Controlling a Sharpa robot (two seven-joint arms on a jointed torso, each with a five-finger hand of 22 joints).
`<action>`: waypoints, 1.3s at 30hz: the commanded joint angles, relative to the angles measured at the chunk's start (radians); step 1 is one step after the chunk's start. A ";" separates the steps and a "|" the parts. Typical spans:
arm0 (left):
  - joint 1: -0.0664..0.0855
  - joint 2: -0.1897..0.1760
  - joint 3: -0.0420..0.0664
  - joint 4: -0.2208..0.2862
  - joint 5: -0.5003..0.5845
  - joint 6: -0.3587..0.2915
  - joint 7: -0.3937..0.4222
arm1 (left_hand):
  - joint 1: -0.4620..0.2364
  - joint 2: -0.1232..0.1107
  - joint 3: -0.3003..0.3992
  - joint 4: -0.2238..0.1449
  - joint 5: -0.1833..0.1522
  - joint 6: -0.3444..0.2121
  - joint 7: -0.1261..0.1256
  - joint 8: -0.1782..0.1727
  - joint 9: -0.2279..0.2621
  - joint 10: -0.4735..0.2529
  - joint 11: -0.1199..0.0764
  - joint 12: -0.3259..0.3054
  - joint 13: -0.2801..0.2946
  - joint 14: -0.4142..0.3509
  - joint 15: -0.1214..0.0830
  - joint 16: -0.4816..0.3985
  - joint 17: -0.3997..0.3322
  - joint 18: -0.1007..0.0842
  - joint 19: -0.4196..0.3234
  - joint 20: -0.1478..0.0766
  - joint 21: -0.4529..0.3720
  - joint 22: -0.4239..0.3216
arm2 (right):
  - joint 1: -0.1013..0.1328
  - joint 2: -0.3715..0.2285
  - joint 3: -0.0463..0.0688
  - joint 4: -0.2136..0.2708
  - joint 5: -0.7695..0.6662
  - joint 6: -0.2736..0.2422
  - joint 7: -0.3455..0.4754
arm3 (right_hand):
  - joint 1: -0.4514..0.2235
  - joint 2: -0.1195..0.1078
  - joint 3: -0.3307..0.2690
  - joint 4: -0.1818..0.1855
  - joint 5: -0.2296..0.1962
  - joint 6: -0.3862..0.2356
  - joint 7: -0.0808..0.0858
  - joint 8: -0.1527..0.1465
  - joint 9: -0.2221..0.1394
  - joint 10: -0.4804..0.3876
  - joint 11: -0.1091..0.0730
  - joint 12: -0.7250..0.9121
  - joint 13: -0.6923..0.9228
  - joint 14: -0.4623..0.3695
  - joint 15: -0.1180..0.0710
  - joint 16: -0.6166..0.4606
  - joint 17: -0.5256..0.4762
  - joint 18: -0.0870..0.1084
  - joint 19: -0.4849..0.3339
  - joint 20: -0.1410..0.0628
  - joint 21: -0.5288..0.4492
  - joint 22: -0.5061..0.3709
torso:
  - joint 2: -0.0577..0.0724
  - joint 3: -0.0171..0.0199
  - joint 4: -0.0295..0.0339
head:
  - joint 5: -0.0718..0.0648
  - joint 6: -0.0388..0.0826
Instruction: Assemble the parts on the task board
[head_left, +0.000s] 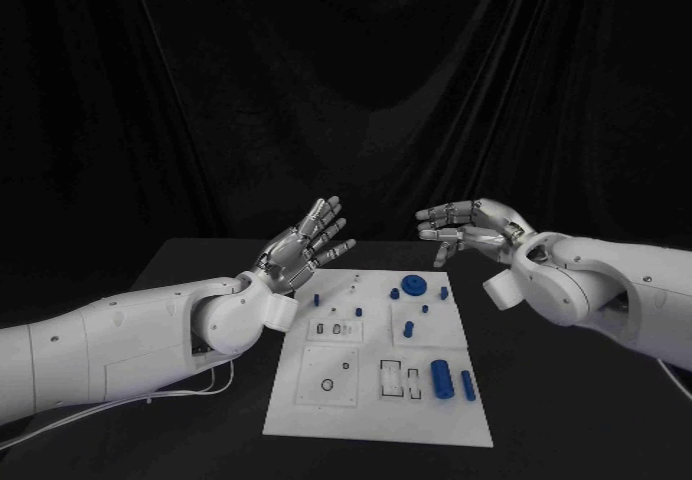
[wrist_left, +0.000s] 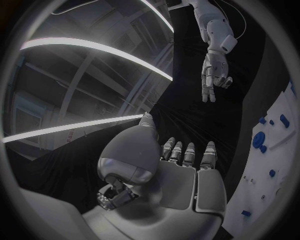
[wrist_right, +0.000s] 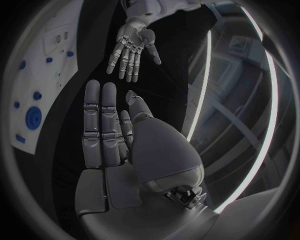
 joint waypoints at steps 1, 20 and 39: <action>0.003 -0.010 0.001 0.005 -0.054 0.014 0.001 | 0.012 0.006 0.007 0.001 0.008 0.004 -0.003 0.005 0.000 0.000 0.002 -0.006 -0.001 0.001 0.014 -0.007 -0.001 0.016 0.001 -0.001 -0.006 -0.001 | 0.024 0.017 0.000 -0.016 -0.641 0.069 -0.201 | -0.018 -0.014 0.002 0.013 -0.065 0.041 -0.010 -0.005 0.002 0.039 -0.016 -0.039 0.000 0.045 -0.022 0.079 0.055 0.011 0.040 -0.020 0.055 0.037 | 0.001 -0.0012 0.0012 | 0.006 -0.023; 0.008 -0.064 0.001 0.042 -0.293 -0.078 0.120 | 0.083 0.010 0.027 0.000 0.093 0.043 0.030 0.012 0.005 0.000 0.043 -0.006 -0.001 0.001 0.049 -0.007 -0.001 0.015 0.001 -0.029 -0.006 -0.001 | 0.065 0.076 0.000 -0.072 -1.347 0.193 -0.280 | -0.034 -0.181 0.293 0.161 -0.169 0.131 -0.042 -0.090 0.003 0.219 -0.042 -0.231 0.001 0.122 -0.050 0.393 0.442 -0.032 0.143 -0.050 0.413 0.471 | 0.012 -0.0093 0.0095 | 0.017 -0.108; 0.032 -0.103 0.001 0.080 -0.317 -0.077 0.139 | 0.137 0.012 0.046 0.000 0.176 0.047 0.039 0.012 0.005 0.000 0.072 -0.006 -0.001 0.001 0.073 -0.007 -0.001 0.013 0.001 -0.040 -0.006 -0.001 | 0.051 0.093 0.000 -0.144 -1.383 0.072 -0.203 | -0.094 -0.274 0.324 0.271 -0.231 0.079 -0.026 -0.131 0.003 0.203 -0.050 -0.312 0.004 0.096 -0.052 0.410 0.425 -0.029 0.096 -0.048 0.433 0.511 | 0.124 -0.0070 0.0668 | -0.023 0.005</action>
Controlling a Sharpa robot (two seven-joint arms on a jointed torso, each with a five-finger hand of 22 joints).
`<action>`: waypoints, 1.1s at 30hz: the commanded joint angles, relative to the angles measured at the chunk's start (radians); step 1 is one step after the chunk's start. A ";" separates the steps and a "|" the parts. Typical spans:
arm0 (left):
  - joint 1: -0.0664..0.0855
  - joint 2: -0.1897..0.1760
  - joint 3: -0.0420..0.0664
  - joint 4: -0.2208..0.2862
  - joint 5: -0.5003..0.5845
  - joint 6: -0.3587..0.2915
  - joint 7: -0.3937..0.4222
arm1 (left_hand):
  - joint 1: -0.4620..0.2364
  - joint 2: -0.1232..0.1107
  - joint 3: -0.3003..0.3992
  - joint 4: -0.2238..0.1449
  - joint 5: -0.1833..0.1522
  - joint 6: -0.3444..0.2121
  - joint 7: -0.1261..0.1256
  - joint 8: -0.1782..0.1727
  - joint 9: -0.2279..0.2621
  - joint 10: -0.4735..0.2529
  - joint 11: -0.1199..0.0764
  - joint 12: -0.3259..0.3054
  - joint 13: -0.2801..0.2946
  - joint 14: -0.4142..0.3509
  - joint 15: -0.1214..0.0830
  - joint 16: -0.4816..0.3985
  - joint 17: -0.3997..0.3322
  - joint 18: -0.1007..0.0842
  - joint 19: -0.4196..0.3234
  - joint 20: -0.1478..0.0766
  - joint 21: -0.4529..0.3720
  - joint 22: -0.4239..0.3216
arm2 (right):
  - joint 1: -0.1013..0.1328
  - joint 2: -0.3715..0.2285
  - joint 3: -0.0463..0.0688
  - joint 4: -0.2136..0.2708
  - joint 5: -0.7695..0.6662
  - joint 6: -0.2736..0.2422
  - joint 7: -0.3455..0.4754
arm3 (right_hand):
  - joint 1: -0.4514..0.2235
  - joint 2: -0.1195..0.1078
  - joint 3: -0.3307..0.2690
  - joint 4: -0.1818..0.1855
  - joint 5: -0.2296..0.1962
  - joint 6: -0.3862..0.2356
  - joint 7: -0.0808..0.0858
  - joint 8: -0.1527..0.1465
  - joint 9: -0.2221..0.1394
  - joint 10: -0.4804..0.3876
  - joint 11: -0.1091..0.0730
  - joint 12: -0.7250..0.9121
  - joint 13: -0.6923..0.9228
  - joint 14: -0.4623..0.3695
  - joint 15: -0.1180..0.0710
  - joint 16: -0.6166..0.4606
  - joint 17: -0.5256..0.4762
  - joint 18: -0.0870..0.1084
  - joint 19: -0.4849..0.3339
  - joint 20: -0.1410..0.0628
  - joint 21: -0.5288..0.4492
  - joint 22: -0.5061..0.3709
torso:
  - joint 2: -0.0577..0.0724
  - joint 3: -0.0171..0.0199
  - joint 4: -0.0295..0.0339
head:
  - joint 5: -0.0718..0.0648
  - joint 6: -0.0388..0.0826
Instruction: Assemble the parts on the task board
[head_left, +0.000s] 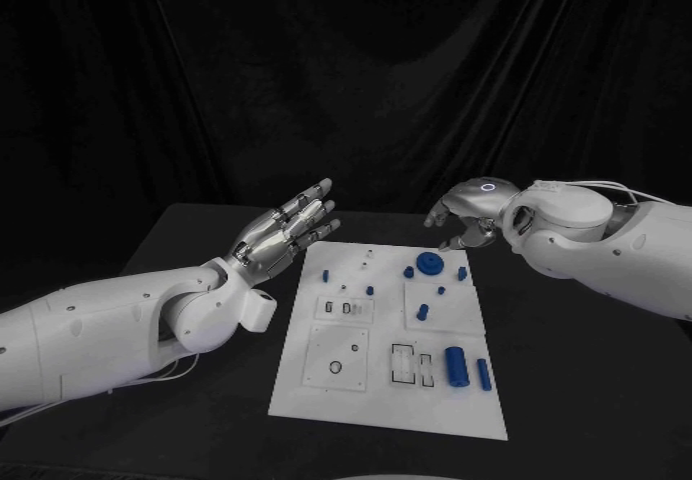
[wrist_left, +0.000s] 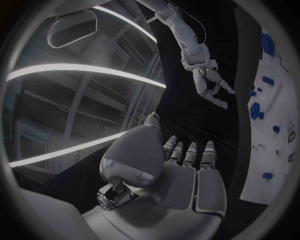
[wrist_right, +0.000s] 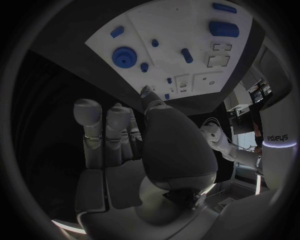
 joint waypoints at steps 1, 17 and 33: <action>0.004 -0.001 0.001 0.005 -0.014 -0.006 0.057 | 0.013 0.002 0.007 0.001 0.009 0.003 0.002 0.006 0.001 0.000 0.008 -0.006 -0.002 0.000 0.003 -0.007 -0.002 0.013 -0.001 -0.006 -0.006 -0.002 | -0.009 0.004 0.000 -0.011 -0.028 -0.049 0.026 | 0.008 -0.008 0.004 0.007 0.020 -0.006 0.003 -0.006 -0.001 -0.005 -0.002 -0.005 0.001 -0.007 -0.001 0.004 -0.004 -0.004 -0.007 -0.002 0.002 0.004 | 0.030 0.0032 0.0213 | -0.016 0.017; 0.004 0.008 0.001 -0.010 -0.014 0.018 0.056 | 0.044 0.003 0.023 -0.004 0.048 0.002 0.008 0.006 0.001 0.000 0.011 -0.006 -0.002 0.000 0.002 -0.007 -0.002 0.013 -0.001 -0.006 -0.006 -0.002 | -0.058 0.054 0.000 -0.092 0.003 -0.050 0.082 | 0.047 0.026 0.037 -0.016 0.143 0.001 0.021 -0.003 0.001 0.020 0.007 -0.007 0.002 -0.006 0.004 0.027 0.028 -0.010 -0.010 0.003 0.022 0.049 | 0.048 0.0100 0.0273 | -0.027 0.009; 0.004 0.005 0.001 -0.013 -0.014 0.034 0.047 | 0.067 0.002 0.035 -0.009 0.080 0.004 0.012 0.006 0.002 0.000 0.011 -0.006 -0.002 0.000 0.009 -0.007 -0.002 0.012 -0.001 -0.002 -0.006 -0.002 | -0.079 0.078 0.000 -0.122 0.007 -0.029 0.097 | 0.028 0.026 0.030 -0.018 0.088 0.030 0.028 0.008 0.006 0.039 0.006 -0.006 0.002 0.000 0.006 0.069 0.099 -0.016 -0.006 0.006 0.046 0.094 | 0.058 0.0051 0.0362 | -0.039 0.011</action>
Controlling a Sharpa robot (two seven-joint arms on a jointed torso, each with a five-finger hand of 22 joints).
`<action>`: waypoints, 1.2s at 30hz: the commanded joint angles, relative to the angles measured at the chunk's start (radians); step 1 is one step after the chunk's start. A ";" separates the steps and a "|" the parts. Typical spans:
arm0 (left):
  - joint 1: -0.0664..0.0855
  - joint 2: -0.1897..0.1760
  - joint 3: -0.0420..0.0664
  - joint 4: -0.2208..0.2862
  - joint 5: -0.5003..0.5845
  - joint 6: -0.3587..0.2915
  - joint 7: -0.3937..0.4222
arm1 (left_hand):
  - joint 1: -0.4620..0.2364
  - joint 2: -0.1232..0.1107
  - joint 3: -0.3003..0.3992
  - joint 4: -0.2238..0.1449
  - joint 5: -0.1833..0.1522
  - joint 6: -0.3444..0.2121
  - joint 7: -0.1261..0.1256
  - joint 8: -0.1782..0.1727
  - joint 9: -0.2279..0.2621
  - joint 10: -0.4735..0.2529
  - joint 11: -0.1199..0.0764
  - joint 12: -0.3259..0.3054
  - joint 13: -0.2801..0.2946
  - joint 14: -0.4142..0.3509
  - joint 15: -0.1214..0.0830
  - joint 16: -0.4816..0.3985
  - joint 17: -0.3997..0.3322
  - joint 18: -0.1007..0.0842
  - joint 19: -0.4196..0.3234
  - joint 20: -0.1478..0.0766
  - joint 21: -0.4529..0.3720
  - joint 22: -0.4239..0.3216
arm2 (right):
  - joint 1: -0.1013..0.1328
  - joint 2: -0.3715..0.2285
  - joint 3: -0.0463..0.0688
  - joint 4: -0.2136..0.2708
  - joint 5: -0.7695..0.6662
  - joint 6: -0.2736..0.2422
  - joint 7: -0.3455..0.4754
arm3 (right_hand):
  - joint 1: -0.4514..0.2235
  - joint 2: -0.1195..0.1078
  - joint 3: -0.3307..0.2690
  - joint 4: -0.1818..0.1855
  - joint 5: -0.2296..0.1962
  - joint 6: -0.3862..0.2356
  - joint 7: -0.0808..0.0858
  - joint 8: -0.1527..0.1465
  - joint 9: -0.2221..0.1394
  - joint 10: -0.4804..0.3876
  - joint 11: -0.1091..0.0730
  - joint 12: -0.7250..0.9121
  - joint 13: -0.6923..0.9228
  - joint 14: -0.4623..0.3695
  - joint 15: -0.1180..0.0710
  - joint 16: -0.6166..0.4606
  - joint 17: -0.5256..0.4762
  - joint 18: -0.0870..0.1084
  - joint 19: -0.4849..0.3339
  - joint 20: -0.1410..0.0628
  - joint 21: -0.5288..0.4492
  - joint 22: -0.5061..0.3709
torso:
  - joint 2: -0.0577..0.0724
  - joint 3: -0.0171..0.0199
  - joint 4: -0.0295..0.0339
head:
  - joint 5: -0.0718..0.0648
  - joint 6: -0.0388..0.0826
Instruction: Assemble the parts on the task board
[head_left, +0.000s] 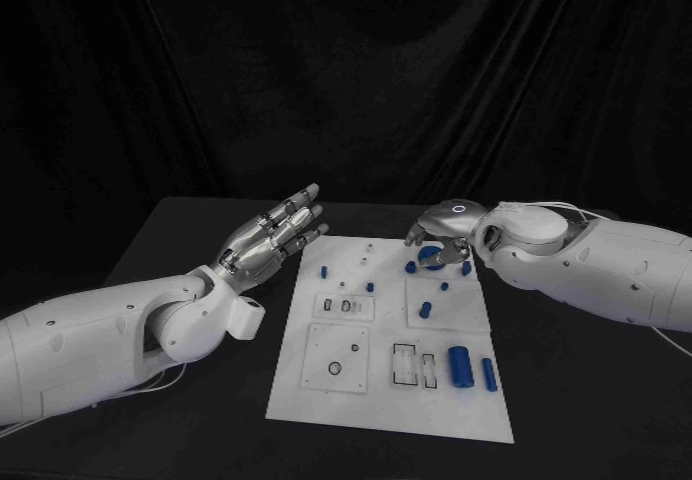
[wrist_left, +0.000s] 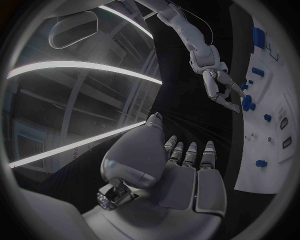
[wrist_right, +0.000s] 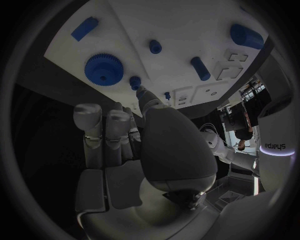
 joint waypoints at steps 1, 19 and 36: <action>0.003 0.003 0.001 -0.002 -0.003 0.022 0.043 | 0.017 0.001 0.007 -0.003 0.011 0.000 0.009 0.006 0.001 0.000 0.005 -0.006 -0.001 0.000 0.010 -0.007 -0.001 0.012 -0.001 -0.001 -0.006 -0.002 | -0.006 0.004 0.000 -0.005 0.001 0.005 0.009 | -0.012 0.001 -0.002 -0.003 -0.005 0.008 0.001 0.007 0.002 0.009 0.001 -0.004 0.002 0.006 0.004 0.016 0.025 -0.017 0.003 0.006 0.008 0.010 | 0.005 -0.0010 0.0024 | -0.003 0.003; 0.003 0.006 0.001 -0.011 -0.003 0.043 0.042 | 0.032 0.004 0.019 -0.007 0.036 0.005 0.010 0.007 0.002 0.000 0.008 -0.006 -0.001 0.000 0.014 -0.007 -0.001 0.011 -0.001 0.004 -0.006 -0.002 | -0.048 0.050 0.000 -0.073 0.001 -0.003 0.035 | 0.008 0.023 0.046 -0.037 0.111 0.061 0.018 0.020 0.006 0.024 0.007 -0.017 0.000 -0.007 0.009 0.033 0.047 -0.018 -0.011 0.011 0.017 0.036 | -0.003 -0.0031 -0.0011 | 0.001 -0.014; 0.002 0.017 0.001 -0.026 -0.003 0.058 0.032 | 0.037 0.005 0.025 -0.009 0.044 0.004 0.012 0.007 0.002 0.000 0.011 -0.006 -0.001 0.000 0.017 -0.007 -0.001 0.011 -0.001 0.007 -0.006 -0.002 | -0.062 0.070 0.000 -0.113 0.015 -0.022 0.059 | -0.001 0.034 0.100 -0.037 0.108 0.116 0.018 0.035 0.015 0.055 0.010 -0.025 0.000 -0.012 0.013 0.040 0.060 -0.019 -0.018 0.015 0.024 0.056 | -0.008 -0.0035 -0.0011 | -0.003 -0.021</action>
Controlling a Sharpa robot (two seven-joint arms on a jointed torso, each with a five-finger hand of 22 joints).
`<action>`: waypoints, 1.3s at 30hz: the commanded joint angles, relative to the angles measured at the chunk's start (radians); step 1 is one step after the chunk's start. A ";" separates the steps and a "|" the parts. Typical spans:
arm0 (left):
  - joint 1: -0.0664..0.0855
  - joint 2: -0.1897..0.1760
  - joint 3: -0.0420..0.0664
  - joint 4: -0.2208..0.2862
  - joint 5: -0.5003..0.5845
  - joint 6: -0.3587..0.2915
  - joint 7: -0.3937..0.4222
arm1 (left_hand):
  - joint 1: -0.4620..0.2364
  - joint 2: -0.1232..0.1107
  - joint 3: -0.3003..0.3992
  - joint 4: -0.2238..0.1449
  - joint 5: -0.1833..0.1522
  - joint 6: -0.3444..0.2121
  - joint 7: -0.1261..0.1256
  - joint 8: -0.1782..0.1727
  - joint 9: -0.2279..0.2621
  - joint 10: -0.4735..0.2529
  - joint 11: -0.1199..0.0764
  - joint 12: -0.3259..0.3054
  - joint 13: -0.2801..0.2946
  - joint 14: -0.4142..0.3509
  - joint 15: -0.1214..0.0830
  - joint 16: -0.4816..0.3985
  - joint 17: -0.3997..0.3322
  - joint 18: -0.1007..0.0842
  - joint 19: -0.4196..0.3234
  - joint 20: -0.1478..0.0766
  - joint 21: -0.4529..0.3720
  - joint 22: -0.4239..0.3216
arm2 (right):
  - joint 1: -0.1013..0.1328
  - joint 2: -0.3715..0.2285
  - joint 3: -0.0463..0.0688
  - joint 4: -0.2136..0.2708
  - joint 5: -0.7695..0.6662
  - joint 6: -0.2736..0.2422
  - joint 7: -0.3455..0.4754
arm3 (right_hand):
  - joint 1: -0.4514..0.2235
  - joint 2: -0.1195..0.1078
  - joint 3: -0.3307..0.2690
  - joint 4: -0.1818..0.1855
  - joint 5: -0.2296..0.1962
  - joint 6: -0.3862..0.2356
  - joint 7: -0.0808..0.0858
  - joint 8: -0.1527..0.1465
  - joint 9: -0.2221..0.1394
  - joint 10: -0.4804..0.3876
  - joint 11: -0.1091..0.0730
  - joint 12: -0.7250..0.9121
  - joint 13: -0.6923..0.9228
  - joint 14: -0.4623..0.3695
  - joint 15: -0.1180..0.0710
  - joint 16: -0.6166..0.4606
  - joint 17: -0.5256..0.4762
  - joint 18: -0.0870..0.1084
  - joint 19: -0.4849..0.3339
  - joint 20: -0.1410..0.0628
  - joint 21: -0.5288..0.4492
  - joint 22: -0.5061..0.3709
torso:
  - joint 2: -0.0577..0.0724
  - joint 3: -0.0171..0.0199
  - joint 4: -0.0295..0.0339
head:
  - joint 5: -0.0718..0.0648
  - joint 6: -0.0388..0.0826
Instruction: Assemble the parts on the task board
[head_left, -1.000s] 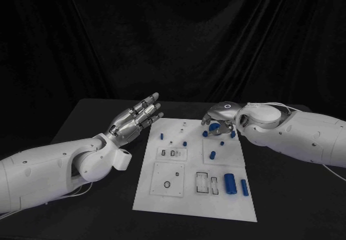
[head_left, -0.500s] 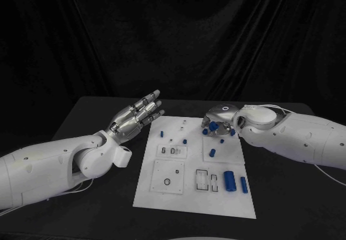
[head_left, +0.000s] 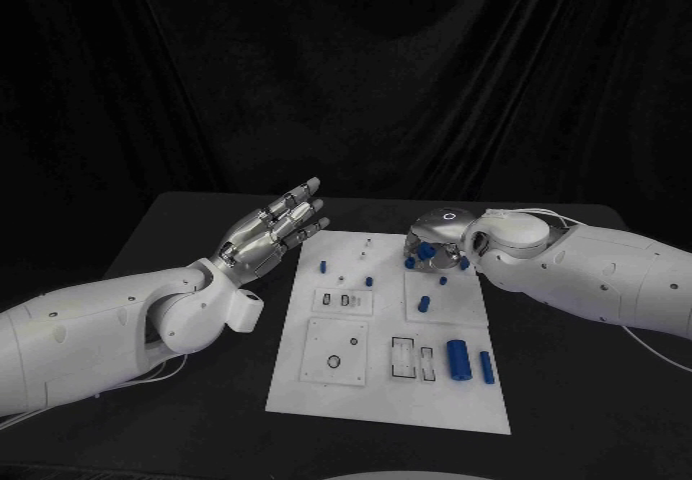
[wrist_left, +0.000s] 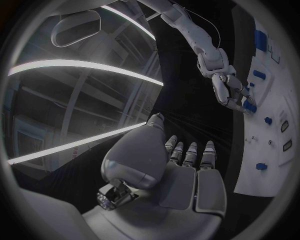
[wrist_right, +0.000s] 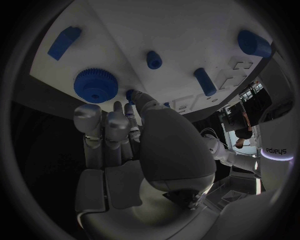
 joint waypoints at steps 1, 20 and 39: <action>0.002 0.003 0.001 -0.002 -0.002 0.021 0.030 | 0.011 0.001 0.006 0.000 0.005 0.001 0.008 0.003 0.001 0.000 0.007 -0.006 -0.002 0.000 0.010 -0.007 -0.001 0.011 -0.001 0.007 -0.006 -0.001 | -0.006 0.005 0.001 -0.008 0.008 -0.022 0.015 | -0.007 0.006 0.008 0.000 -0.018 0.006 0.001 0.002 0.001 0.008 -0.001 -0.006 -0.001 -0.008 0.003 0.006 0.002 -0.019 -0.005 0.002 0.004 0.003 | -0.001 -0.0007 -0.0011 | 0.001 -0.001; 0.002 0.015 0.001 -0.019 -0.002 0.041 0.007 | 0.038 0.002 0.049 -0.022 0.034 0.012 0.024 0.006 0.003 0.000 0.011 -0.006 -0.002 0.000 0.015 -0.007 -0.001 0.013 -0.001 0.014 -0.006 -0.001 | -0.033 0.037 0.001 -0.056 0.063 -0.051 0.053 | 0.009 0.021 0.070 -0.013 -0.021 0.071 0.012 0.024 0.021 0.100 -0.005 -0.002 0.000 -0.023 0.027 -0.007 -0.016 -0.018 -0.022 0.021 -0.005 0.006 | -0.002 -0.0020 -0.0002 | 0.002 -0.011; 0.002 0.001 0.001 -0.009 -0.002 0.024 -0.009 | 0.040 -0.001 0.057 -0.027 0.039 0.033 0.034 0.012 0.006 0.000 0.011 -0.006 -0.002 0.000 0.015 -0.007 -0.001 0.013 -0.001 0.015 -0.006 -0.001 | 0.055 0.039 0.001 -0.012 0.128 -0.092 0.035 | 0.026 0.016 0.108 -0.041 -0.024 0.127 0.018 0.050 0.049 0.183 -0.017 -0.015 -0.002 -0.022 0.021 -0.005 -0.011 -0.021 -0.017 0.018 0.013 0.039 | -0.001 -0.0053 0.0005 | 0.009 0.001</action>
